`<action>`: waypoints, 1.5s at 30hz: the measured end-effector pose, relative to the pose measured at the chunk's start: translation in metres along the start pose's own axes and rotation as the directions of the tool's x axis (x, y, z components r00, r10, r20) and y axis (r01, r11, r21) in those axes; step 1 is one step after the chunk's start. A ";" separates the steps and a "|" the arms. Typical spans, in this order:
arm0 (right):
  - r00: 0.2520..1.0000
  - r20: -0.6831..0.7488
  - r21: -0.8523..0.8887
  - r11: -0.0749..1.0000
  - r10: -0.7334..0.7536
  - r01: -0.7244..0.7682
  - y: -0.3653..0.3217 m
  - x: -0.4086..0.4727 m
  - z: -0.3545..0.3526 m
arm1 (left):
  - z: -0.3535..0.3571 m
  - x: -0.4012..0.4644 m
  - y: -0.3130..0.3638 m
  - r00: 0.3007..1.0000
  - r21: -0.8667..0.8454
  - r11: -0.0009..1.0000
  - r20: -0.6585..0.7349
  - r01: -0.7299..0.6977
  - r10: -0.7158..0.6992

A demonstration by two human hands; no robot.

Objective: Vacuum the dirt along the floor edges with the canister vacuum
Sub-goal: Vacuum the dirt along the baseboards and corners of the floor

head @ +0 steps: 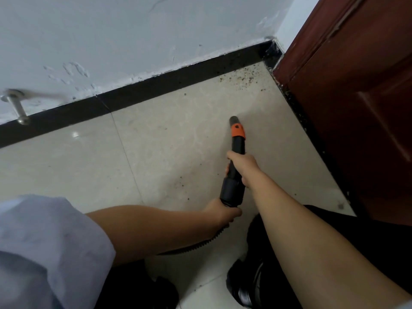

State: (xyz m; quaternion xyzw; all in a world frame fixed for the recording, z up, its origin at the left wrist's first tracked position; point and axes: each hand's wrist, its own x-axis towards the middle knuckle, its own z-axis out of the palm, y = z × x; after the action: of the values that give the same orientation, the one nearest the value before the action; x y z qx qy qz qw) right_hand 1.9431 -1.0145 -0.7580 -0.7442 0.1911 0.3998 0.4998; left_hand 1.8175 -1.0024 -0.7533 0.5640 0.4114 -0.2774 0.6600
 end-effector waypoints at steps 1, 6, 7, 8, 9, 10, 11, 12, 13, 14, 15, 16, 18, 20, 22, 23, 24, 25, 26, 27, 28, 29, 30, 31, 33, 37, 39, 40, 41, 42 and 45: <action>0.999 0.042 -0.031 0.999 -0.004 0.005 -0.001 -0.003 0.008 | -0.003 -0.002 -0.003 1.000 -0.021 1.000 -0.027 0.006 -0.006; 0.990 0.139 -0.087 0.996 0.020 -0.008 0.003 -0.012 0.026 | -0.009 -0.009 -0.017 0.998 -0.114 0.993 -0.055 0.027 -0.033; 0.992 0.120 -0.081 0.997 0.026 -0.016 0.008 -0.013 0.023 | -0.007 -0.010 -0.020 0.998 -0.100 0.994 -0.036 0.039 -0.043; 0.996 0.087 -0.062 0.998 0.028 -0.022 0.012 -0.014 0.017 | -0.005 -0.010 -0.021 0.999 -0.076 0.996 -0.016 0.048 -0.050; 0.999 0.044 -0.031 0.999 0.029 -0.027 0.017 -0.013 0.010 | -0.002 -0.009 -0.022 0.999 -0.040 0.998 0.003 0.054 -0.054; 0.999 -0.005 0.011 0.999 0.032 -0.032 0.020 -0.012 0.002 | 0.000 -0.007 -0.021 0.998 -0.004 0.999 0.022 0.054 -0.054; 0.998 -0.058 0.051 0.998 0.038 -0.035 0.021 -0.010 -0.007 | 0.002 -0.004 -0.018 0.998 0.031 0.998 0.044 0.046 -0.048; 0.993 -0.108 0.085 0.996 0.047 -0.038 0.021 -0.007 -0.016 | 0.004 -0.001 -0.013 0.997 0.060 0.998 0.067 0.033 -0.037; 0.987 -0.152 0.108 0.993 0.056 -0.039 0.020 -0.003 -0.024 | 0.006 0.004 -0.007 0.996 0.084 0.996 0.091 0.018 -0.025; 0.981 -0.185 0.125 0.991 0.061 -0.039 0.018 0.001 -0.032 | 0.008 0.008 -0.001 0.993 0.105 0.994 0.115 0.000 -0.012; 0.976 -0.207 0.135 0.990 0.067 -0.039 0.015 0.005 -0.037 | 0.009 0.013 0.005 0.991 0.123 0.992 0.135 -0.019 0.002; 0.973 -0.220 0.146 0.988 0.075 -0.043 0.011 0.009 -0.041 | 0.010 0.016 0.012 0.989 0.139 0.990 0.144 -0.036 0.016; 0.973 -0.217 0.167 0.985 0.083 -0.046 0.001 0.017 -0.047 | 0.012 0.024 0.023 0.989 0.151 0.986 0.140 -0.066 0.045; 0.981 -0.184 0.169 0.985 0.067 -0.036 -0.010 0.026 -0.048 | 0.012 0.033 0.032 0.989 0.140 0.986 0.132 -0.088 0.070; 0.989 -0.140 0.156 0.987 0.046 -0.024 -0.021 0.035 -0.047 | 0.013 0.041 0.040 0.990 0.128 0.986 0.112 -0.105 0.091; 0.992 -0.119 0.149 0.989 0.035 -0.017 -0.027 0.040 -0.046 | 0.014 0.045 0.045 0.991 0.113 0.988 0.099 -0.102 0.091; 0.994 -0.103 0.143 0.990 0.024 -0.009 -0.033 0.044 -0.046 | 0.015 0.050 0.051 0.993 0.101 0.990 0.083 -0.095 0.087; 0.996 -0.091 0.137 0.991 0.015 -0.002 -0.040 0.049 -0.047 | 0.016 0.053 0.058 0.994 0.095 0.992 0.072 -0.087 0.080; 0.996 -0.083 0.134 0.991 0.008 0.003 -0.046 0.055 -0.049 | 0.019 0.057 0.066 0.995 0.096 0.992 0.065 -0.082 0.076; 0.997 -0.082 0.132 0.991 0.007 0.004 -0.053 0.060 -0.053 | 0.022 0.060 0.074 0.995 0.098 0.992 0.063 -0.080 0.074; 0.996 -0.086 0.137 0.991 0.013 -0.001 -0.058 0.065 -0.058 | 0.026 0.063 0.082 0.995 0.103 0.991 0.059 -0.083 0.077; 0.995 -0.095 0.144 0.990 0.025 -0.011 -0.063 0.069 -0.064 | 0.030 0.066 0.090 0.995 0.115 0.990 0.054 -0.085 0.079; 0.994 -0.106 0.153 0.988 0.038 -0.021 -0.066 0.073 -0.070 | 0.033 0.068 0.095 0.996 0.134 0.988 0.048 -0.083 0.077; 0.991 -0.124 0.162 0.986 0.049 -0.029 -0.067 0.074 -0.075 | 0.034 0.070 0.100 0.997 0.162 0.984 0.046 -0.073 0.066; 0.982 -0.174 0.173 0.984 0.070 -0.039 -0.066 0.074 -0.081 | 0.034 0.070 0.106 0.998 0.224 0.974 0.049 -0.040 0.030; 0.965 -0.236 0.213 0.975 0.111 -0.060 -0.059 0.073 -0.074 | 0.021 0.064 0.112 0.999 0.314 0.949 0.025 0.016 -0.025; 0.968 -0.226 0.224 0.973 0.108 -0.057 -0.067 0.075 -0.068 | 0.013 0.065 0.118 1.000 0.326 0.945 0.002 0.022 -0.024; 0.971 -0.214 0.222 0.974 0.102 -0.054 -0.074 0.077 -0.066 | 0.011 0.067 0.122 1.000 0.321 0.947 -0.008 0.016 -0.014; 0.975 -0.200 0.209 0.976 0.097 -0.055 -0.081 0.080 -0.064 | 0.008 0.069 0.126 1.000 0.310 0.951 -0.013 0.008 -0.005; 0.979 -0.180 0.187 0.981 0.094 -0.060 -0.088 0.083 -0.063 | 0.008 0.071 0.129 1.000 0.292 0.956 -0.014 0.002 0.002; 0.992 -0.101 0.138 0.988 0.081 -0.067 -0.106 0.090 -0.066 | 0.016 0.077 0.135 1.000 0.218 0.976 -0.017 -0.021 0.026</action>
State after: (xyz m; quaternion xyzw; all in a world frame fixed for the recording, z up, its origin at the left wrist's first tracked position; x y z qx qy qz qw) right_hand 2.0966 -1.0179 -0.7541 -0.7215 0.2715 0.3641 0.5227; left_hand 1.9719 -0.9821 -0.7488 0.6404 0.3786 -0.3073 0.5935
